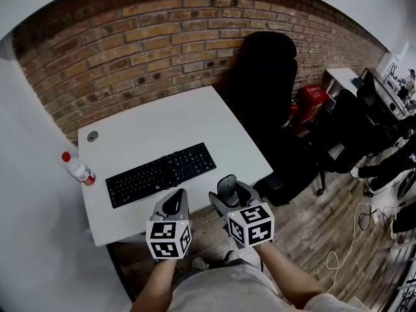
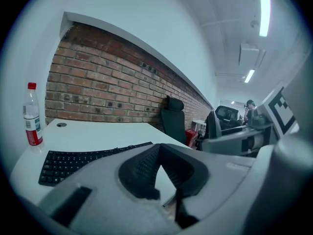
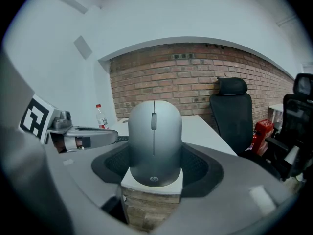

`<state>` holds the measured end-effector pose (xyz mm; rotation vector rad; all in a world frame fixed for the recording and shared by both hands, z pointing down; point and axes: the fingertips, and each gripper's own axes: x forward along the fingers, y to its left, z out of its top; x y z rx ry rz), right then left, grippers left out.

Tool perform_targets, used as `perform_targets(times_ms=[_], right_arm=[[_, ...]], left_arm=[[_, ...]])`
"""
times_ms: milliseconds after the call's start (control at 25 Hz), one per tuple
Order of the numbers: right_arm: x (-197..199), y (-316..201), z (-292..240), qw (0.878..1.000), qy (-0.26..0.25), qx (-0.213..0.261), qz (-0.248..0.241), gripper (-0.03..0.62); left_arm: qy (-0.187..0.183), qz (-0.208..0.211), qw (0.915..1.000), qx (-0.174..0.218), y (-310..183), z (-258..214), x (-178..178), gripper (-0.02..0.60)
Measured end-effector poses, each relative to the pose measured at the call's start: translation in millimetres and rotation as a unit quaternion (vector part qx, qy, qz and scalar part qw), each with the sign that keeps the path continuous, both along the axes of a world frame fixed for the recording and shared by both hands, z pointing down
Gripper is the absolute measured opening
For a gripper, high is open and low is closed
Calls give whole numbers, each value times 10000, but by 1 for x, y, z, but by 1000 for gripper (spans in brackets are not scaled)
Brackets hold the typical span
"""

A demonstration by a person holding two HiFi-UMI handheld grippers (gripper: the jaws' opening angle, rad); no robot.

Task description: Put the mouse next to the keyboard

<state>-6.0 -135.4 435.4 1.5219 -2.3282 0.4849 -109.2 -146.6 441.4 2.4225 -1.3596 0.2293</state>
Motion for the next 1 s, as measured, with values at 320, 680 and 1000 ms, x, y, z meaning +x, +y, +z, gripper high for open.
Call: perform_targets(times_ms=[320, 680, 1000], right_arm=[[21, -24, 13, 9998, 27, -107, 140, 310], [58, -82, 37, 9995, 123, -256, 114, 310], [84, -132, 57, 9985, 177, -513, -12, 310]], left_arm=[[-126, 43, 9998, 135, -26, 5, 16, -6], [-226, -102, 9995, 178, -83, 15, 40, -6], [-291, -89, 9995, 126, -127, 21, 71, -6]])
